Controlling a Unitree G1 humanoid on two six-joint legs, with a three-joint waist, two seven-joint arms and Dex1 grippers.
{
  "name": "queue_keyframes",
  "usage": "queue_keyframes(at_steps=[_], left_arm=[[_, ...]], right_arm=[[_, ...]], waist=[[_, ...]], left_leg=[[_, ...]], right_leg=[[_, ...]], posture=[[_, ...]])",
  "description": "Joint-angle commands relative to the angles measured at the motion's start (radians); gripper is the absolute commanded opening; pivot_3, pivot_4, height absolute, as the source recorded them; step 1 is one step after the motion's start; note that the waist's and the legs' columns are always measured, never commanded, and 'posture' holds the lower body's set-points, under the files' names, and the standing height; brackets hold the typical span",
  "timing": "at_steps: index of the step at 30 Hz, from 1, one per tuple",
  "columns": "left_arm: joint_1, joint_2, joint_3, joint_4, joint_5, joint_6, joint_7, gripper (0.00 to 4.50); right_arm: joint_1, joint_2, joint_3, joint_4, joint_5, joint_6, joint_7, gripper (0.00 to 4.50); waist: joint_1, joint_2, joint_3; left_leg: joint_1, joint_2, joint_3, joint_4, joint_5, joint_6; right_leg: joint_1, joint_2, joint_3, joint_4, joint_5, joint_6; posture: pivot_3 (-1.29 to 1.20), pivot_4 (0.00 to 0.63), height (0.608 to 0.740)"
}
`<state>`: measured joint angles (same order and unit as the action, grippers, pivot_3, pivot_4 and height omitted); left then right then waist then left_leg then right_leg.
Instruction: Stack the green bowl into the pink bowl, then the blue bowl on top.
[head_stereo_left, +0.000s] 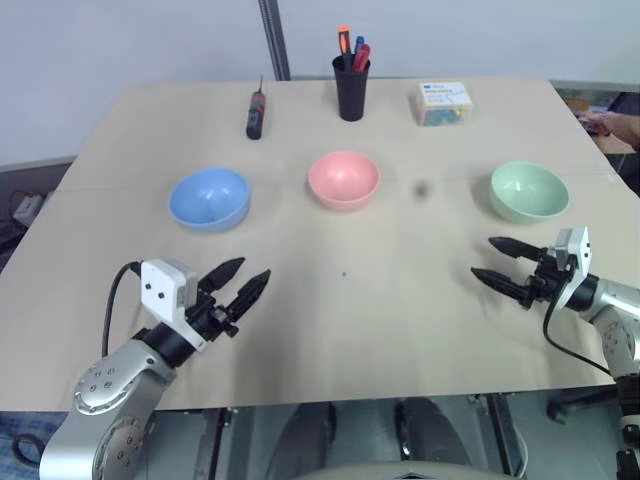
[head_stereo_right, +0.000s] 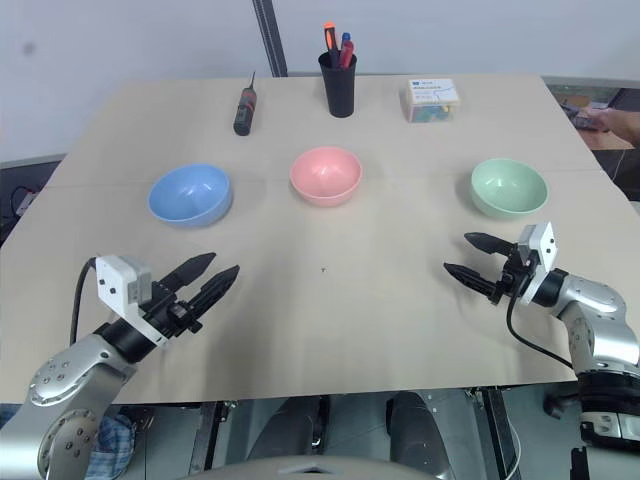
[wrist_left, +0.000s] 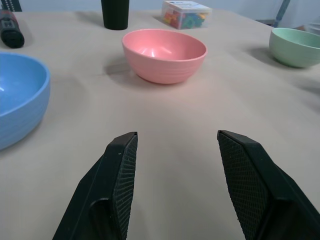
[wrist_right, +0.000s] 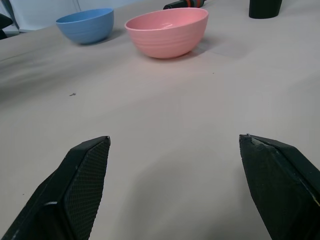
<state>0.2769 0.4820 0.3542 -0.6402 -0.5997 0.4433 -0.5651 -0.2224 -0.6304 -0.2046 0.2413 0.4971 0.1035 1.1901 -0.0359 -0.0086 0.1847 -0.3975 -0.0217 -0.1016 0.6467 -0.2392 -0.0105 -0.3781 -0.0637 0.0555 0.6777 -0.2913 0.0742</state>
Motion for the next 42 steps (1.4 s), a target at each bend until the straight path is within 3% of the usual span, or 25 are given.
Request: queue_keyframes(at_steps=[1,23,29,32,37,42], left_arm=[[-0.006,0.006,0.009,-0.034,0.005,-0.031,0.006,2.69],[-0.056,0.004,-0.035,-0.006,0.035,-0.049,0.008,2.69],[-0.046,0.003,-0.027,-0.018,-0.008,-0.075,-0.031,2.69],[-0.037,-0.013,0.008,-0.032,-0.156,-0.067,-0.085,2.69],[0.002,-0.023,0.023,-0.027,-0.194,-0.110,-0.134,2.69],[0.034,-0.042,0.019,-0.041,-0.205,-0.141,-0.134,2.69]], right_arm=[[-0.001,-0.015,-0.036,-0.017,0.013,-0.032,0.007,4.34],[-0.002,-0.004,-0.049,-0.011,0.037,-0.091,0.016,4.34],[-0.028,-0.007,0.003,-0.124,0.011,-0.048,-0.024,4.34],[-0.115,0.003,0.101,-0.174,-0.067,-0.046,-0.042,4.34],[-0.356,0.075,0.286,-0.205,-0.219,0.048,-0.141,4.34],[-0.561,0.171,0.413,-0.100,-0.368,0.040,-0.209,4.34]], waist=[[0.000,0.000,0.000],[0.001,0.000,0.000],[-0.001,0.000,0.000],[-0.007,0.000,0.000],[-0.007,0.001,0.000],[0.003,0.000,0.000]], left_leg=[[0.000,0.000,0.000,0.000,0.000,0.000],[0.000,0.000,0.000,0.000,0.000,0.000],[0.000,0.000,0.000,0.000,0.000,0.000],[0.000,0.001,0.000,0.000,0.000,0.000],[0.001,0.002,0.000,0.000,0.000,0.000],[-0.001,0.001,-0.002,0.000,0.000,0.000]], right_leg=[[0.000,0.000,0.000,0.000,0.000,0.000],[0.000,0.000,0.000,0.000,0.000,0.000],[0.000,0.000,0.000,0.000,0.000,0.000],[0.000,0.000,0.001,0.000,0.000,0.000],[-0.001,0.001,0.002,0.000,0.000,0.000],[-0.001,0.000,-0.001,-0.001,0.000,0.000]], posture=[[0.00,0.150,0.740],[0.00,0.150,0.740],[0.00,0.150,0.740],[0.00,0.150,0.740],[0.00,0.150,0.740],[0.00,0.150,0.740]])
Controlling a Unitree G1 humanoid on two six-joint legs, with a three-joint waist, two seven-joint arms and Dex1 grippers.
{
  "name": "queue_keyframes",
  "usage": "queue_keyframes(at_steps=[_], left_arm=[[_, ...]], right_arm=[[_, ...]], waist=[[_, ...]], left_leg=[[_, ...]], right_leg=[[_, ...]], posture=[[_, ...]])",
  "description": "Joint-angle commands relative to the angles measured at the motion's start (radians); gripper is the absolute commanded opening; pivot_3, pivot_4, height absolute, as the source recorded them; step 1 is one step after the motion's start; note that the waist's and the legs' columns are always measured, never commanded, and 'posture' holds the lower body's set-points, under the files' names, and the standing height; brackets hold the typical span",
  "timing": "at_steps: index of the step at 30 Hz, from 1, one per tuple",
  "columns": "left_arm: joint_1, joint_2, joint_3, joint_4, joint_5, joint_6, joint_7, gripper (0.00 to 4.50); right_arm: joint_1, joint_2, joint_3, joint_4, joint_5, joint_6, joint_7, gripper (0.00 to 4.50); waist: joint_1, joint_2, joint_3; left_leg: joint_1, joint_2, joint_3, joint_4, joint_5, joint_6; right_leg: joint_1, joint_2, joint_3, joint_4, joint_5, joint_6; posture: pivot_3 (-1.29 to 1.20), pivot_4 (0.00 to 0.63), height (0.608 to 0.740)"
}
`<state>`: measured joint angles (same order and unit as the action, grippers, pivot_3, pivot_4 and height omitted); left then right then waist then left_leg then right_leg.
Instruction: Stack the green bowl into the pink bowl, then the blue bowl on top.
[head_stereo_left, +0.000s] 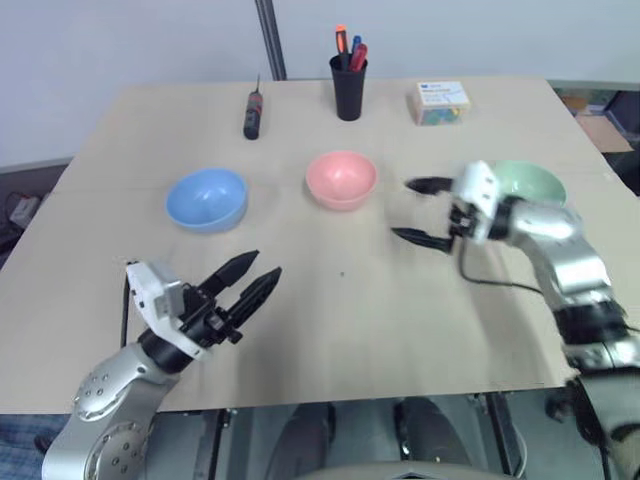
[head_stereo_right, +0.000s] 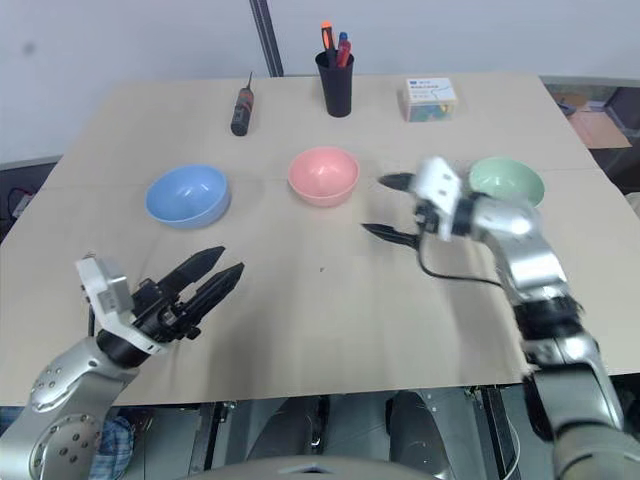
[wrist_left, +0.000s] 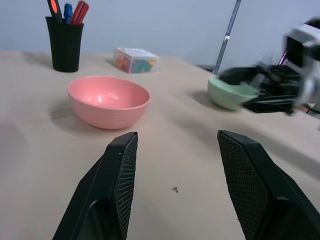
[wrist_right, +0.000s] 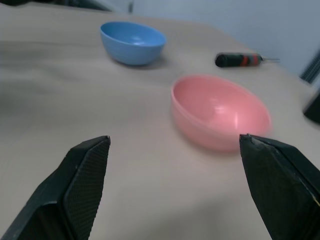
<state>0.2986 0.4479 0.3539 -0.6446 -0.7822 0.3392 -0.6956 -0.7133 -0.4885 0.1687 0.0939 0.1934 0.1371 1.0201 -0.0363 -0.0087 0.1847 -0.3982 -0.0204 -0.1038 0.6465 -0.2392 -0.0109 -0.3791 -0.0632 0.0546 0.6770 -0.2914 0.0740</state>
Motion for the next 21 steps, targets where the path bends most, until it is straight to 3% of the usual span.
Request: queue_keyframes(at_steps=[1,8,16,17,19,21], left_arm=[[0.022,-0.012,0.019,-0.040,-0.021,-0.045,-0.005,2.69],[0.103,-0.041,0.028,-0.069,-0.011,-0.100,0.000,2.69],[0.192,-0.066,0.037,-0.105,0.002,-0.143,0.022,2.69],[0.195,-0.066,0.037,-0.104,0.004,-0.147,0.024,2.76],[0.199,-0.065,0.037,-0.103,0.006,-0.152,0.027,2.76],[0.200,-0.062,0.036,-0.101,0.006,-0.155,0.028,2.76]], right_arm=[[-0.108,0.046,0.076,0.085,-0.101,0.002,-0.041,4.34],[-0.312,0.172,0.247,0.398,-0.323,-0.057,-0.099,4.34],[-0.489,0.321,0.312,0.727,-0.462,-0.147,-0.207,4.34],[-0.505,0.339,0.316,0.759,-0.475,-0.159,-0.221,3.76],[-0.532,0.369,0.322,0.815,-0.501,-0.185,-0.251,3.38],[-0.550,0.391,0.322,0.854,-0.514,-0.199,-0.270,2.56]], waist=[[0.009,-0.001,0.000],[0.000,0.000,0.000],[-0.010,0.000,0.000],[-0.010,0.000,0.000],[-0.008,0.000,0.000],[-0.007,0.000,0.000]], left_leg=[[-0.001,0.000,-0.001,0.000,0.000,0.000],[-0.001,-0.002,-0.004,-0.003,0.000,-0.001],[0.000,-0.003,-0.001,-0.006,0.000,-0.001],[0.000,-0.003,-0.001,-0.007,0.000,-0.001],[0.000,-0.003,-0.001,-0.008,0.000,-0.001],[-0.001,-0.003,-0.001,-0.008,0.000,-0.001]], right_leg=[[0.000,-0.001,-0.001,0.000,0.000,0.000],[-0.001,-0.001,-0.001,-0.002,0.000,0.000],[-0.004,-0.001,0.002,-0.001,0.000,-0.001],[-0.005,0.000,0.002,-0.001,0.000,-0.001],[-0.006,0.000,0.003,0.000,0.000,-0.001],[-0.007,0.000,0.003,-0.001,0.000,-0.001]], posture=[[0.00,0.150,0.740],[0.00,0.150,0.740],[0.00,0.150,0.740],[0.00,0.150,0.740],[0.00,0.150,0.740],[0.00,0.150,0.740]])
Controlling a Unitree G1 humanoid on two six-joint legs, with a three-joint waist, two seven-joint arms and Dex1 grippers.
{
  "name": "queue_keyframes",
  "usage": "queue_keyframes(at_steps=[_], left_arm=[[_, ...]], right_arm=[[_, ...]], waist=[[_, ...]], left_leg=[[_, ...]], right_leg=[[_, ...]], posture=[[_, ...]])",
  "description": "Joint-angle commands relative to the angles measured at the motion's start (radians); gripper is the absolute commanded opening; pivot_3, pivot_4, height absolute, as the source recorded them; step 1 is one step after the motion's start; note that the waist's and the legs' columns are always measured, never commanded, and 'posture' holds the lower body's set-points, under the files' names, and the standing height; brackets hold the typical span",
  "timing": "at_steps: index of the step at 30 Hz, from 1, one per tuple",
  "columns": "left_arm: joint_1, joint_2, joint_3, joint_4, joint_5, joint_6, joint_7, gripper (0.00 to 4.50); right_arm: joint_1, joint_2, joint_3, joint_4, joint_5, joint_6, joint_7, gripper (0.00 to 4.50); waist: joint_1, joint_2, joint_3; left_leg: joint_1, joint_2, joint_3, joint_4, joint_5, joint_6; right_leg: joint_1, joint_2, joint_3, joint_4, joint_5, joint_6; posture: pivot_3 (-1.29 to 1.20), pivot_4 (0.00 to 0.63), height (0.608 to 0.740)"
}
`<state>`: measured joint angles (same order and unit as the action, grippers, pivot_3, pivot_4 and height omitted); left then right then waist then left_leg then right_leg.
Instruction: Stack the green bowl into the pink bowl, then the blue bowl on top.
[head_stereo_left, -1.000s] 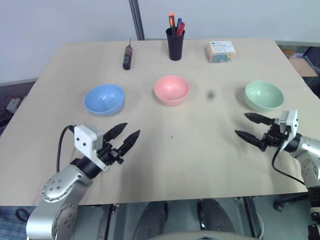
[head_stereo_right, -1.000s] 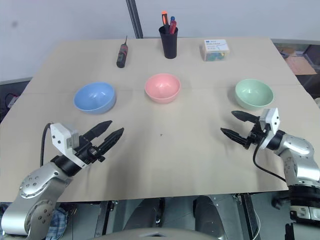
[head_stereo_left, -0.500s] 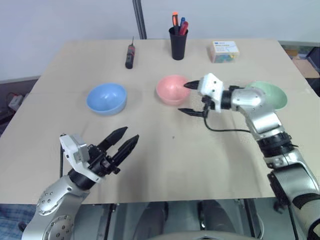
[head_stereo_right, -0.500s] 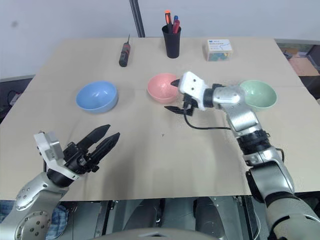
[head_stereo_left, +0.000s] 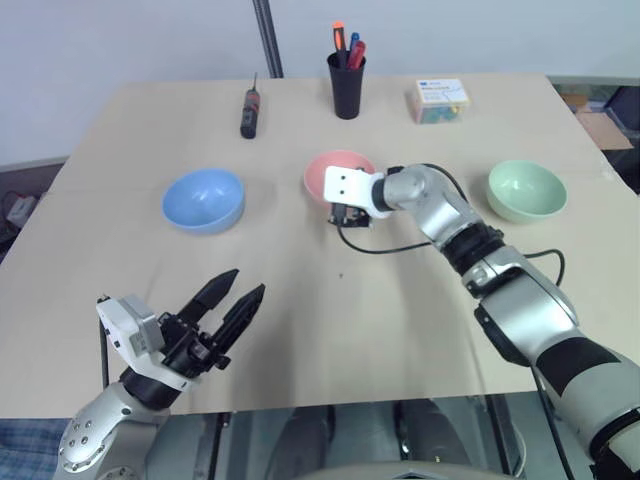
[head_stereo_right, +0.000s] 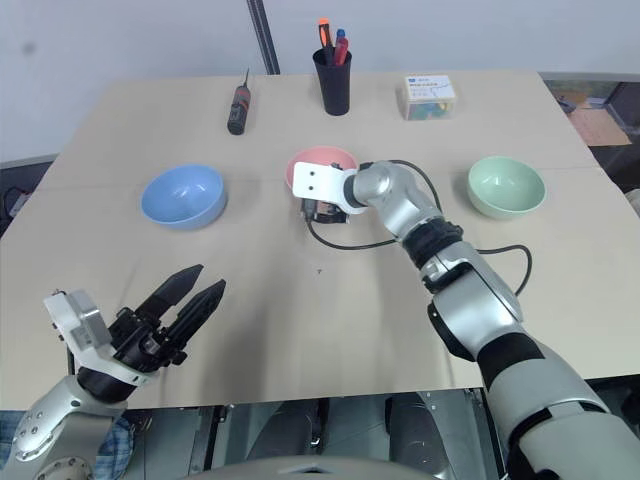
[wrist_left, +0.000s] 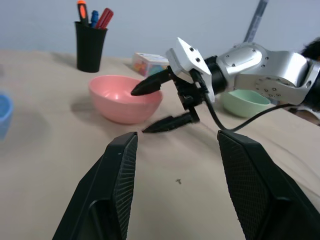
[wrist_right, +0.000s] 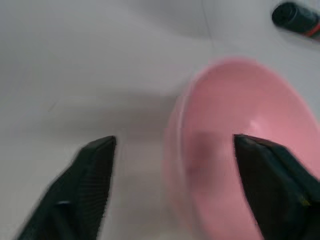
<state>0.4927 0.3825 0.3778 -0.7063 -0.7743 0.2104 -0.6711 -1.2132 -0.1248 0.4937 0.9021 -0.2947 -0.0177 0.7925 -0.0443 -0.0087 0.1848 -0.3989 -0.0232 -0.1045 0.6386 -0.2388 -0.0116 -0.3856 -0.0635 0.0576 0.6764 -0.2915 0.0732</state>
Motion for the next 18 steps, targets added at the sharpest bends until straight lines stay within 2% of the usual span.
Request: queue_keyframes(at_steps=[1,2,3,5,6,13,18], left_arm=[[0.005,0.005,0.012,-0.038,-0.003,-0.027,0.003,2.76],[0.004,0.007,0.012,-0.036,-0.003,-0.028,0.002,2.76],[0.002,0.010,0.014,-0.033,-0.003,-0.028,0.001,2.76],[-0.002,0.014,0.015,-0.028,-0.004,-0.027,0.001,2.76],[-0.005,0.016,0.015,-0.026,-0.005,-0.026,0.001,2.76],[-0.030,0.039,0.012,-0.011,-0.011,-0.014,-0.005,2.76],[-0.067,0.060,-0.001,0.013,-0.014,-0.002,-0.014,2.76]], right_arm=[[-0.059,0.037,-0.005,0.064,-0.031,-0.051,-0.050,2.05],[-0.067,0.045,-0.007,0.081,-0.037,-0.056,-0.056,1.67],[-0.074,0.050,-0.010,0.094,-0.041,-0.065,-0.061,1.08],[-0.080,0.054,-0.014,0.110,-0.047,-0.073,-0.062,0.49],[-0.081,0.053,-0.016,0.116,-0.050,-0.079,-0.063,0.02],[-0.054,0.018,-0.035,0.082,-0.037,-0.098,-0.010,0.02],[0.101,-0.160,-0.056,-0.336,0.073,0.024,0.307,0.02]], waist=[[0.001,0.000,0.000],[0.001,0.000,0.000],[0.001,0.000,0.000],[0.000,0.000,0.000],[0.000,0.000,0.000],[-0.001,0.000,0.000],[0.006,0.000,0.000]], left_leg=[[0.000,0.000,0.000,0.000,0.000,0.000],[0.000,0.000,0.000,0.000,0.000,0.000],[0.000,0.000,0.000,0.000,0.000,0.000],[0.000,0.000,0.000,0.000,0.000,0.000],[0.000,0.000,0.000,-0.001,0.000,0.000],[0.000,0.000,0.001,-0.001,0.000,0.000],[-0.002,0.000,0.000,-0.001,0.000,0.000]], right_leg=[[0.000,0.000,0.000,0.000,0.000,0.000],[0.000,0.000,0.000,0.000,0.000,0.000],[0.000,0.000,0.000,0.000,0.000,0.000],[0.000,0.000,0.000,0.000,0.000,0.000],[-0.001,0.000,0.000,0.000,0.000,0.000],[-0.002,0.000,0.001,0.001,0.000,0.000],[-0.002,0.000,0.000,0.000,0.000,0.000]], posture=[[0.00,0.150,0.740],[0.00,0.150,0.740],[0.00,0.150,0.740],[0.00,0.150,0.740],[0.00,0.150,0.740],[0.00,0.150,0.740],[0.00,0.150,0.740]])
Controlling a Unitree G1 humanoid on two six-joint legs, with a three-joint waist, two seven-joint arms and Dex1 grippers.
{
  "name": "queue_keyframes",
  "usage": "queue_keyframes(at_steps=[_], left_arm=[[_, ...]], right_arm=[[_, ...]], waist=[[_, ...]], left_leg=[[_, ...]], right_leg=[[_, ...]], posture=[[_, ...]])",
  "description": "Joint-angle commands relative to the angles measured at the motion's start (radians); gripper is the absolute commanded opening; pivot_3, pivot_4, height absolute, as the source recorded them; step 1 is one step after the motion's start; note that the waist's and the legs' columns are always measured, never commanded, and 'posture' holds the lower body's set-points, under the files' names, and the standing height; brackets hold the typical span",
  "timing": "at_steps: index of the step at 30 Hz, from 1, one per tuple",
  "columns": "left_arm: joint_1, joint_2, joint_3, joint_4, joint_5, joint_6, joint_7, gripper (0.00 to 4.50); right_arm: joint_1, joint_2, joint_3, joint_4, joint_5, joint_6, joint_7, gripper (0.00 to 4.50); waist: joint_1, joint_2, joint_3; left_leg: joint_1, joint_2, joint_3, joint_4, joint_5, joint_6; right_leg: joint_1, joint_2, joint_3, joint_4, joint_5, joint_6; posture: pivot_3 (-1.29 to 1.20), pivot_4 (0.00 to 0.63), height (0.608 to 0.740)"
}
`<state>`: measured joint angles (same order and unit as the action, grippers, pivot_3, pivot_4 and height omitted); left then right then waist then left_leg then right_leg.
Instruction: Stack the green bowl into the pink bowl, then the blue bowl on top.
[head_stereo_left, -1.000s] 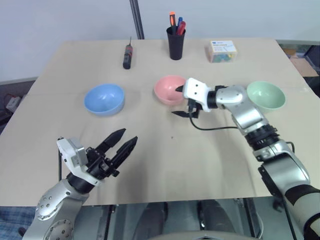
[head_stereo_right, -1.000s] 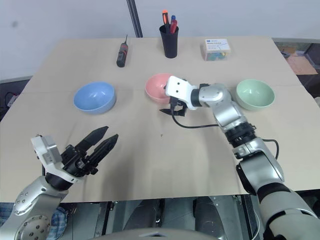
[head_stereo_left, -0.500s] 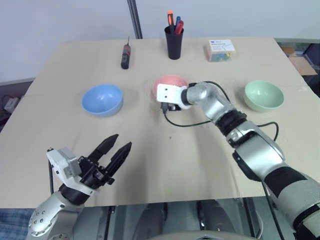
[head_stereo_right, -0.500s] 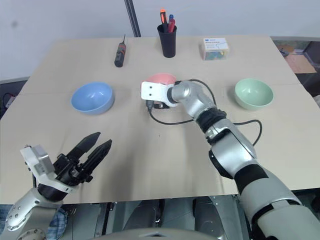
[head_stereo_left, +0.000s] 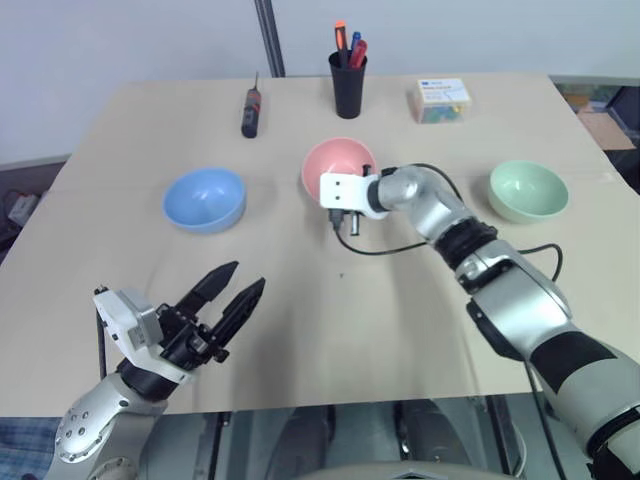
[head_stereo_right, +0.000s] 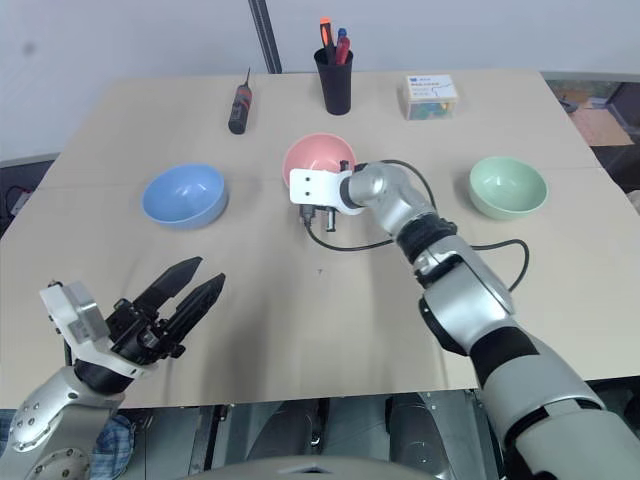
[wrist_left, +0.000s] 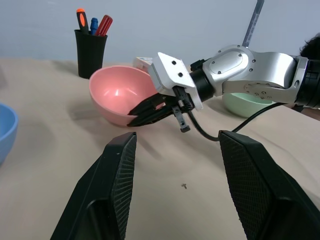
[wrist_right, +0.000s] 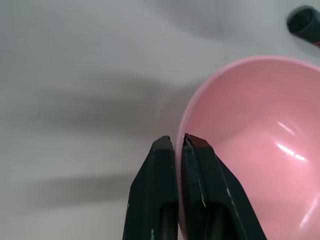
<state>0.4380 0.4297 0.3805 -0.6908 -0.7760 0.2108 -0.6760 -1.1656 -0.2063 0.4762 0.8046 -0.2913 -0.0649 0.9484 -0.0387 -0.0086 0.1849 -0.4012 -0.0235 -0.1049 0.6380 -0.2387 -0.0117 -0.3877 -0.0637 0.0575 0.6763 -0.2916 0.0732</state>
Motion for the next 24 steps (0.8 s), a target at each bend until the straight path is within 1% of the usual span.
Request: queue_keyframes(at_steps=[1,2,4,7,10,13,15,16,20,23,24], left_arm=[[-0.022,0.016,-0.008,0.003,-0.011,0.000,-0.010,2.76],[-0.026,0.018,-0.009,0.007,-0.011,0.001,-0.012,2.76],[-0.050,0.027,-0.016,0.020,-0.012,0.007,-0.016,2.76],[-0.080,0.042,-0.024,0.040,-0.013,0.014,-0.027,2.76],[-0.112,0.059,-0.020,0.068,-0.017,0.024,-0.040,2.76],[-0.142,0.073,-0.025,0.089,-0.019,0.032,-0.050,2.76],[-0.158,0.078,-0.033,0.097,-0.017,0.038,-0.057,2.76],[-0.164,0.080,-0.035,0.099,-0.016,0.041,-0.057,2.76],[-0.185,0.090,-0.031,0.111,-0.025,0.050,-0.070,2.76],[-0.197,0.097,-0.034,0.117,-0.031,0.052,-0.090,2.76],[-0.203,0.098,-0.036,0.117,-0.032,0.053,-0.095,2.76]], right_arm=[[0.097,-0.121,-0.042,-0.341,0.094,0.113,0.207,0.02],[0.128,-0.149,-0.043,-0.417,0.109,0.150,0.241,0.02],[0.234,-0.228,-0.063,-0.655,0.207,0.351,0.351,0.02],[0.331,-0.304,-0.085,-0.879,0.298,0.530,0.411,0.02],[0.402,-0.344,-0.111,-1.009,0.361,0.595,0.411,0.02],[0.442,-0.345,-0.134,-1.062,0.396,0.599,0.370,0.02],[0.455,-0.344,-0.143,-1.074,0.394,0.573,0.332,0.73],[0.459,-0.348,-0.144,-1.076,0.393,0.569,0.318,0.87],[0.472,-0.374,-0.152,-1.090,0.406,0.563,0.294,2.47],[0.479,-0.394,-0.163,-1.104,0.422,0.583,0.277,3.97],[0.478,-0.395,-0.177,-1.109,0.432,0.595,0.266,4.06]], waist=[[0.000,0.000,0.000],[0.000,0.000,0.000],[0.000,0.000,0.000],[-0.007,0.000,0.000],[-0.007,0.000,0.000],[-0.003,0.000,0.000],[-0.002,0.000,0.000],[-0.001,0.000,0.000],[0.000,-0.001,0.000],[0.000,-0.001,0.000],[0.000,-0.001,0.000]], left_leg=[[0.000,0.000,0.000,0.000,0.000,0.000],[0.000,0.000,0.000,0.000,0.000,0.000],[0.000,0.000,0.000,0.000,0.000,0.000],[0.000,0.001,0.000,0.000,0.000,0.000],[0.002,0.002,0.001,0.000,0.000,0.000],[0.003,0.002,0.000,0.001,0.000,0.000],[0.003,0.002,0.000,0.001,0.000,0.000],[0.002,0.002,0.000,0.001,0.000,0.000],[0.002,0.002,0.000,0.002,0.000,0.000],[0.002,0.002,-0.001,0.002,0.000,0.000],[0.002,0.002,-0.001,0.002,0.000,0.000]], right_leg=[[0.000,0.000,0.000,0.000,0.000,0.000],[0.000,0.000,0.000,0.000,0.000,0.000],[0.000,0.000,0.000,0.000,0.000,0.000],[0.000,0.000,0.000,0.001,0.000,0.000],[0.000,0.001,0.001,0.002,0.000,0.000],[0.002,0.001,0.000,0.002,0.000,0.000],[0.003,0.001,-0.001,0.001,0.000,0.000],[0.003,0.001,-0.001,0.001,0.000,0.000],[0.003,0.000,-0.001,0.001,0.000,0.000],[0.003,0.000,-0.001,0.001,0.000,0.000],[0.003,0.000,-0.001,0.001,0.000,0.000]], posture=[[0.00,0.150,0.740],[0.00,0.150,0.740],[0.00,0.150,0.740],[0.00,0.150,0.740],[0.00,0.150,0.740],[0.00,0.150,0.740],[0.00,0.150,0.740],[0.00,0.150,0.740],[0.00,0.150,0.740],[0.00,0.150,0.740],[0.00,0.150,0.740]])
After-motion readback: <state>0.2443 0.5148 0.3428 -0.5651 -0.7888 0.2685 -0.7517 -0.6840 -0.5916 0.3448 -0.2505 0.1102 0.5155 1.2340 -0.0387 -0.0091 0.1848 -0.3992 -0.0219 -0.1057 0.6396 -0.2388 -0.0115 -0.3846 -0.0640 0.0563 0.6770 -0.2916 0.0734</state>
